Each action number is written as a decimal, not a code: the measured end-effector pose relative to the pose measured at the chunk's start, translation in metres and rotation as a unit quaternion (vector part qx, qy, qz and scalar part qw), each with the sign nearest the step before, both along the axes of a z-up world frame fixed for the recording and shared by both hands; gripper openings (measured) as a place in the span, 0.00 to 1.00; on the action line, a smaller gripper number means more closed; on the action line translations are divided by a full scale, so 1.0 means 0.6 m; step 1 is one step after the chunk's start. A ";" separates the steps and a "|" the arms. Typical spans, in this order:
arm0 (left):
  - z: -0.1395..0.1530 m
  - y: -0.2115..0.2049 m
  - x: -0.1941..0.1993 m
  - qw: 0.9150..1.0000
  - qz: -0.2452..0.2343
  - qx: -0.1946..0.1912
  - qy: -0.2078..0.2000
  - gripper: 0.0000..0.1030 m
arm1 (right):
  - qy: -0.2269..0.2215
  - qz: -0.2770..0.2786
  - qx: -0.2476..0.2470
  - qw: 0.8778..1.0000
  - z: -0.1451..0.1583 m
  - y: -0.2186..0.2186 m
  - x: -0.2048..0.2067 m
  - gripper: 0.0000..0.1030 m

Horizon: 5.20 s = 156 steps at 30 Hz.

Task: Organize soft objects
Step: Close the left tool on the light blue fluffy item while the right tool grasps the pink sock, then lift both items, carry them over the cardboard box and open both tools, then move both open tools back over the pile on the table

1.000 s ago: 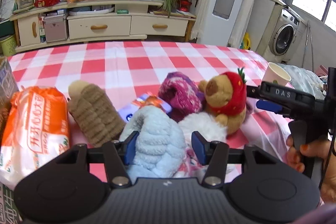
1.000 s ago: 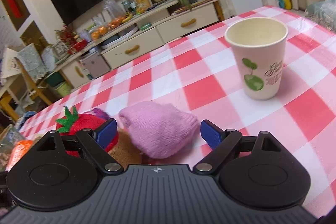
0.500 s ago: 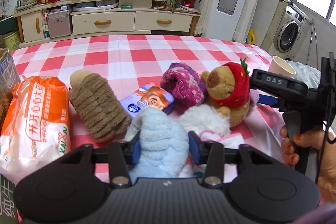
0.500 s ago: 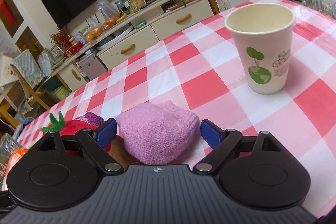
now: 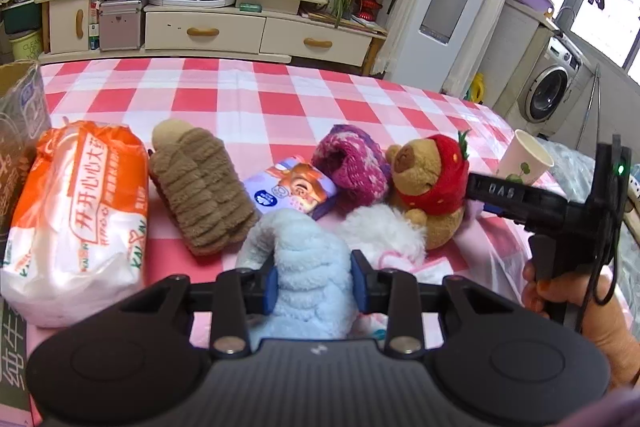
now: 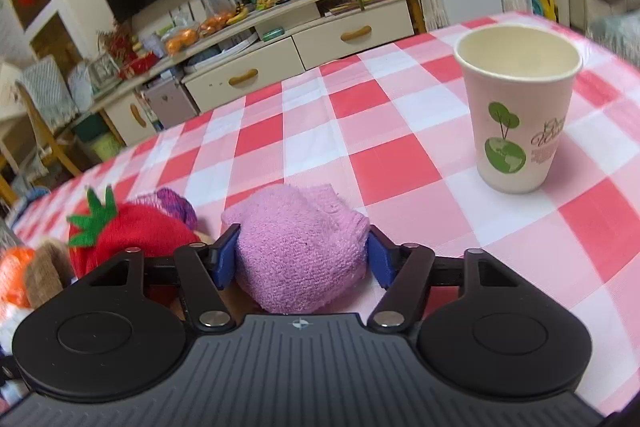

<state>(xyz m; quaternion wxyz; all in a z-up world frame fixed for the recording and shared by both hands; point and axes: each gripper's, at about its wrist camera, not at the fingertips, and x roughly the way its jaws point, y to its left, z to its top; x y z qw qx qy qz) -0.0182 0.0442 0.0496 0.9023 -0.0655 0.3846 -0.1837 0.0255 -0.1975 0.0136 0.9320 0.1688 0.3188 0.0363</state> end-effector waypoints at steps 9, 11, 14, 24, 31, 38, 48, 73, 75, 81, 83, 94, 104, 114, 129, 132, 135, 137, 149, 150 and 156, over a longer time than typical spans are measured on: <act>0.017 0.023 -0.016 1.000 0.006 -0.021 -0.018 0.33 | -0.018 -0.013 -0.061 0.998 0.005 0.020 -0.020 0.65; 0.019 0.028 -0.020 0.999 0.006 -0.026 -0.021 0.33 | -0.023 -0.020 -0.069 0.997 0.006 0.020 -0.026 0.64; 0.022 0.035 -0.025 0.999 0.005 -0.029 -0.025 0.33 | -0.031 -0.032 -0.078 0.996 0.008 0.019 -0.036 0.62; 0.032 0.055 -0.041 0.999 0.006 -0.036 -0.041 0.33 | -0.062 -0.055 -0.101 0.991 0.021 0.031 -0.073 0.61; 0.046 0.072 -0.052 0.997 0.011 -0.048 -0.057 0.32 | -0.085 -0.068 -0.110 0.988 0.035 0.043 -0.099 0.61; 0.060 0.093 -0.060 0.995 0.017 -0.062 -0.074 0.32 | -0.093 -0.065 -0.106 0.988 0.045 0.059 -0.116 0.61; 0.078 0.121 -0.074 0.992 0.022 -0.079 -0.094 0.32 | -0.123 -0.056 -0.098 0.986 0.086 0.083 -0.161 0.61; 0.136 0.272 -0.112 0.971 0.120 -0.121 -0.167 0.33 | -0.184 0.144 -0.049 0.971 0.175 0.335 -0.230 0.61; 0.138 0.290 -0.115 0.968 0.139 -0.117 -0.174 0.33 | -0.188 0.163 -0.046 0.968 0.181 0.363 -0.235 0.61; 0.135 0.349 -0.111 0.958 0.199 -0.112 -0.175 0.33 | -0.200 0.212 -0.041 0.956 0.196 0.442 -0.236 0.61; 0.133 0.363 -0.107 0.955 0.217 -0.107 -0.173 0.33 | -0.204 0.227 -0.044 0.951 0.199 0.467 -0.234 0.61; 0.116 0.420 -0.076 0.948 0.270 -0.083 -0.146 0.33 | -0.190 0.299 -0.065 0.933 0.187 0.569 -0.239 0.62; 0.104 0.424 -0.067 0.952 0.274 -0.064 -0.121 0.45 | -0.162 0.323 -0.083 0.929 0.161 0.589 -0.245 0.82; 0.108 0.402 -0.069 0.952 0.274 -0.040 -0.130 0.85 | -0.165 0.278 -0.039 0.945 0.174 0.517 -0.253 0.99; 0.114 0.350 -0.065 0.956 0.257 0.005 -0.142 0.99 | -0.160 0.207 -0.058 0.963 0.165 0.467 -0.248 1.00; 0.113 0.341 -0.063 0.958 0.254 0.009 -0.136 0.99 | -0.155 0.198 -0.060 0.966 0.162 0.459 -0.251 1.00; 0.110 0.333 -0.062 0.959 0.250 0.013 -0.132 0.99 | -0.149 0.188 -0.064 0.969 0.158 0.452 -0.251 1.00; 0.110 0.326 -0.062 0.960 0.248 0.016 -0.130 0.99 | -0.145 0.184 -0.066 0.970 0.157 0.445 -0.251 1.00; 0.114 0.283 -0.064 0.965 0.225 0.012 -0.138 0.99 | -0.142 0.153 -0.073 0.975 0.145 0.409 -0.256 1.00; 0.114 0.277 -0.064 0.965 0.222 0.013 -0.140 0.99 | -0.142 0.151 -0.074 0.975 0.143 0.404 -0.257 1.00; 0.113 0.249 -0.063 0.968 0.205 0.021 -0.142 0.99 | -0.144 0.140 -0.073 0.977 0.140 0.388 -0.257 1.00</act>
